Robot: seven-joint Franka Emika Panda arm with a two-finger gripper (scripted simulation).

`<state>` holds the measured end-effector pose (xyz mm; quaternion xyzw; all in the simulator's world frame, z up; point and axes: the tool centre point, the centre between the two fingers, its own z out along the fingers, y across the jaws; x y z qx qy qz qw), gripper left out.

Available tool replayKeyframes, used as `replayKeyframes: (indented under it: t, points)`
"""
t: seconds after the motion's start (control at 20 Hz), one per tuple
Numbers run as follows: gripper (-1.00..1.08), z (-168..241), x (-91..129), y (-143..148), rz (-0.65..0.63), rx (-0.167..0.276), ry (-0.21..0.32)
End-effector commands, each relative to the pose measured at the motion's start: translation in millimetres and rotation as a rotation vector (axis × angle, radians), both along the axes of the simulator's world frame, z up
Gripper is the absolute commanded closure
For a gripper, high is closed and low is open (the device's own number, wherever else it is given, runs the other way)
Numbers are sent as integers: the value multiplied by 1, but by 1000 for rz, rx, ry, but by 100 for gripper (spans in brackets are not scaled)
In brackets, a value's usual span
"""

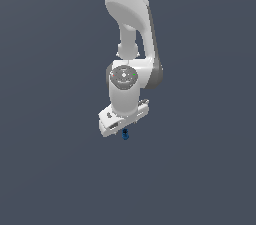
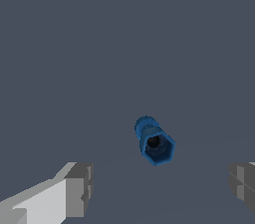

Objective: Pick up the object and move it to a goal position.

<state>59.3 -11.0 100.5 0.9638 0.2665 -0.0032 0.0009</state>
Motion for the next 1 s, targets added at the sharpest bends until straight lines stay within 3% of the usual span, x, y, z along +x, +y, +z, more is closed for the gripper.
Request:
replayKeyframes:
  t: [0.0, 0.55, 0.95]
  points:
    - [-92, -4, 3, 0, 32, 2, -3]
    - [-92, -11, 6, -1, 60, 3, -5]
    - [-92, -48, 5, -1, 64, 4, -5]
